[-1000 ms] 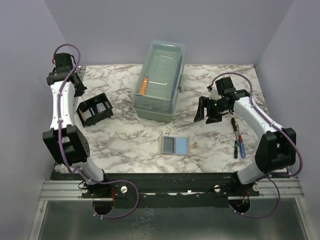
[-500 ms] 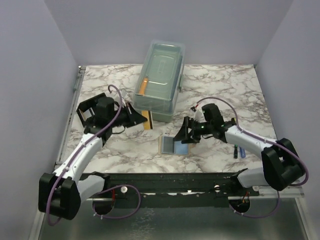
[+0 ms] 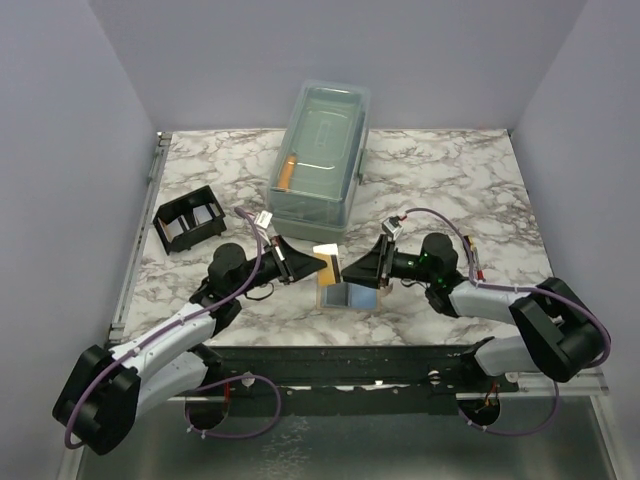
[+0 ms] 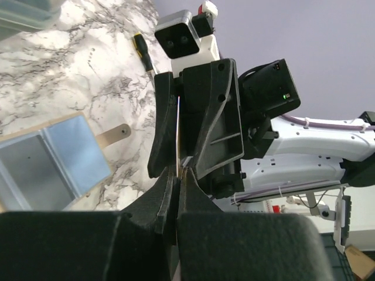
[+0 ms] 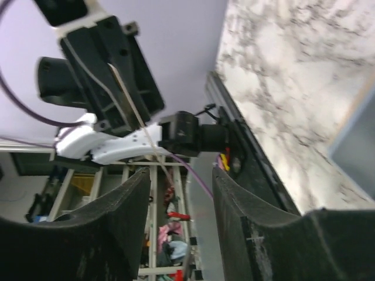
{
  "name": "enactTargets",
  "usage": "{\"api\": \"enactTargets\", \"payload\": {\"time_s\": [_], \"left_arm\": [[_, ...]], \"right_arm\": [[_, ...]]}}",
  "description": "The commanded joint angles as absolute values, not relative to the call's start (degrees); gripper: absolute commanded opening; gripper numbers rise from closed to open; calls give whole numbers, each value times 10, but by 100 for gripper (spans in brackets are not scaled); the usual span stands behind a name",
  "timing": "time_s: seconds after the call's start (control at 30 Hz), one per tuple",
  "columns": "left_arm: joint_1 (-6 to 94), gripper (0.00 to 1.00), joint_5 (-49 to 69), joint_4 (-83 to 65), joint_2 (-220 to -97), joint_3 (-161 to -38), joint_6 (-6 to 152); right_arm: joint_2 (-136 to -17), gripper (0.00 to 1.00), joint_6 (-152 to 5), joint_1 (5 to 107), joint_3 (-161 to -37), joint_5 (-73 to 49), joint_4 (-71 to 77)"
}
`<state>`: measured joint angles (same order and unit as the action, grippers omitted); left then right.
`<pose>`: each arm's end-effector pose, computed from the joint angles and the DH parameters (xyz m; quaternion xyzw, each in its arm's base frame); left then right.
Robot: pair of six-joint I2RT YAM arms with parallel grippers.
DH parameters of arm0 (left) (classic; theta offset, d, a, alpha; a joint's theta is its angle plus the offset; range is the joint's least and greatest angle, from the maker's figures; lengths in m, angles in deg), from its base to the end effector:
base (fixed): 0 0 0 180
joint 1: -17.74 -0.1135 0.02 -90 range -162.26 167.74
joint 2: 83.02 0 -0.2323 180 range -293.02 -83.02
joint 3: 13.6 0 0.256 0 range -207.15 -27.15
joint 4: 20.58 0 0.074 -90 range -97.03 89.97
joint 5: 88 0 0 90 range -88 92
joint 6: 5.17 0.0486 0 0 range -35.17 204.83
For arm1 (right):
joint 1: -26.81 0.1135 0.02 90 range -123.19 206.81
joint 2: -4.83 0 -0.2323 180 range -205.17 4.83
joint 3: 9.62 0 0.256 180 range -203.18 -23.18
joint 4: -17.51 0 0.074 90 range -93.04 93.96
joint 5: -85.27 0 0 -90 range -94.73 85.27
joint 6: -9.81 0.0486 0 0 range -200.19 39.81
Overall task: Put the credit cards into the card holder
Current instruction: Insert the credit card into the card holder.
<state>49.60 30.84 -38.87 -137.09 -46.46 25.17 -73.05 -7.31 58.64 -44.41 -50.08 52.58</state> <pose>0.1904 -0.1459 0.2030 -0.0021 0.7227 -0.6039 0.3361 0.2071 0.1693 0.1506 0.0074 0.7409 0.6570 0.1392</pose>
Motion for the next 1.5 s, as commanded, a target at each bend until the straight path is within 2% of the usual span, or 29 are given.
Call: {"api": "enactTargets", "payload": {"time_s": [0.0, 0.13, 0.23, 0.33, 0.43, 0.47, 0.5, 0.6, 0.67, 0.77, 0.97, 1.13, 1.2, 1.3, 1.47], "left_arm": [[509, 0, 284, -469, -1388, -460, 222], [509, 0, 288, -474, -1392, -465, 221], [512, 0, 310, -486, -1417, -470, 215], [519, 0, 332, -509, -1451, -473, 207], [526, 0, 341, -518, -1484, -475, 201], [525, 0, 341, -518, -1490, -474, 201], [525, 0, 338, -514, -1496, -472, 200], [525, 34, 317, -468, -1511, -471, 202], [525, 45, 312, -436, -1525, -474, 210], [526, 44, 322, -415, -1555, -486, 227], [528, 28, 340, -397, -1640, -521, 257], [530, 21, 330, -373, -1685, -539, 283], [531, 22, 317, -353, -1688, -544, 298], [532, 33, 292, -309, -1680, -552, 327], [537, 45, 244, -224, -1662, -573, 373]], "right_arm": [[-747, 48, -2, 590, -430, -509, 699], [-754, 47, 3, 590, -424, -505, 714], [-762, 39, 3, 590, -427, -507, 730], [-768, 27, -9, 590, -432, -506, 717], [-769, 2, -12, 590, -417, -500, 724], [-767, 0, -11, 589, -407, -493, 713], [-762, 0, -13, 587, -394, -486, 695], [-738, 0, -50, 579, -360, -474, 608], [-713, 0, -86, 575, -344, -463, 529], [-682, 0, -142, 567, -339, -458, 419], [-694, 0, -176, 541, -316, -468, 404], [-730, 0, -195, 531, -325, -468, 407], [-743, 0, -203, 530, -327, -468, 406], [-759, 0, -210, 529, -329, -465, 405], [-774, 0, -211, 528, -330, -463, 411]]}}
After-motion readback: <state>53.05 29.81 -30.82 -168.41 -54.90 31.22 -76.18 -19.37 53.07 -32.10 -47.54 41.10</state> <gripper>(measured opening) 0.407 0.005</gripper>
